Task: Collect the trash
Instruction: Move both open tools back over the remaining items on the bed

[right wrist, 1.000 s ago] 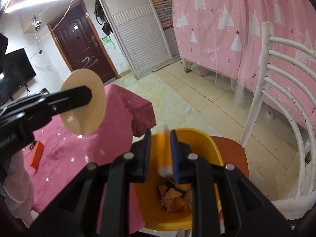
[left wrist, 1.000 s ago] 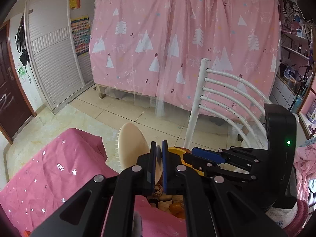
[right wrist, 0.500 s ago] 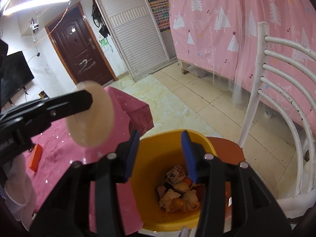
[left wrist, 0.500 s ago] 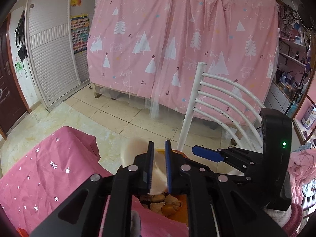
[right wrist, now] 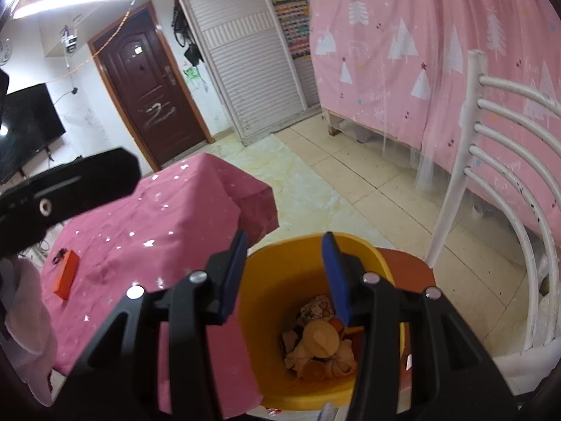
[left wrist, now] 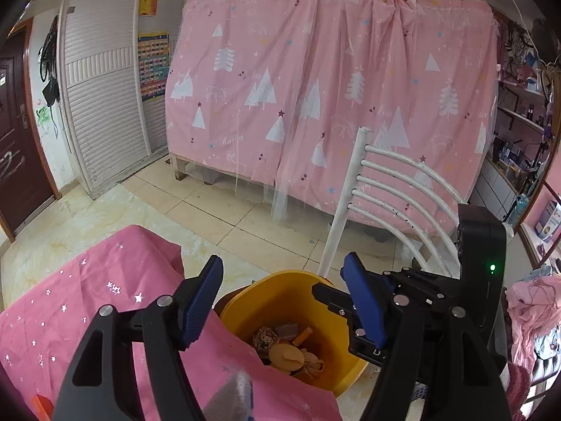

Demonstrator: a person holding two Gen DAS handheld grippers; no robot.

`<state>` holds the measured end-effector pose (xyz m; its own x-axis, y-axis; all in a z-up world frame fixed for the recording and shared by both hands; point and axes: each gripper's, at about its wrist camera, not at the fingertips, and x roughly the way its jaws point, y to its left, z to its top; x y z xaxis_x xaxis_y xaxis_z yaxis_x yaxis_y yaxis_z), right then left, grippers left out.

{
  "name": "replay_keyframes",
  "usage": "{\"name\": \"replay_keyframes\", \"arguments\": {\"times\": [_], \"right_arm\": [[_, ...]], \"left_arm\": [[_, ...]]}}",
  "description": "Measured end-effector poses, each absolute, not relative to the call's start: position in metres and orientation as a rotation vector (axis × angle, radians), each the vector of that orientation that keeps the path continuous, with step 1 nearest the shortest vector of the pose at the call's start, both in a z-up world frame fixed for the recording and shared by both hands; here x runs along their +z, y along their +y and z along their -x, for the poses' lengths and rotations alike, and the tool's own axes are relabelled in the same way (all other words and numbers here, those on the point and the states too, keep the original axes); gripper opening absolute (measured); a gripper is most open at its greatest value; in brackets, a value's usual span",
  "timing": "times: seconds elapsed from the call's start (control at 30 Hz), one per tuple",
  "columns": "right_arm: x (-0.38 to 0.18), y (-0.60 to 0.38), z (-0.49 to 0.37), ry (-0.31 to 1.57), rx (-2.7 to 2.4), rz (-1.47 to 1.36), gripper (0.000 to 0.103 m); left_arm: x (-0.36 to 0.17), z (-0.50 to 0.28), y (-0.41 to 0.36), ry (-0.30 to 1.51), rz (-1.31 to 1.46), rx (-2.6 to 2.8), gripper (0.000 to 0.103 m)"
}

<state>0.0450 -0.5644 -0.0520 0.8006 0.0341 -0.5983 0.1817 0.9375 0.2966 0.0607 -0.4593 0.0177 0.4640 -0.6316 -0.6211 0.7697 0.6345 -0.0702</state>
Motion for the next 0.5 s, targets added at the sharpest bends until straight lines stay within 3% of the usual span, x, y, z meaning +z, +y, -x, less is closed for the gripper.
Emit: {"name": "replay_keyframes", "arguments": {"times": [0.13,0.5], "right_arm": [[-0.038,-0.543,-0.042,0.599,-0.036,-0.306,0.062],[-0.023,-0.468,-0.054,0.599,0.118,-0.219,0.062]], "left_arm": [[0.024,-0.060,-0.440,0.649,-0.197,-0.857,0.064],[0.039,-0.065,-0.359,0.621,-0.127,-0.744,0.064]]}}
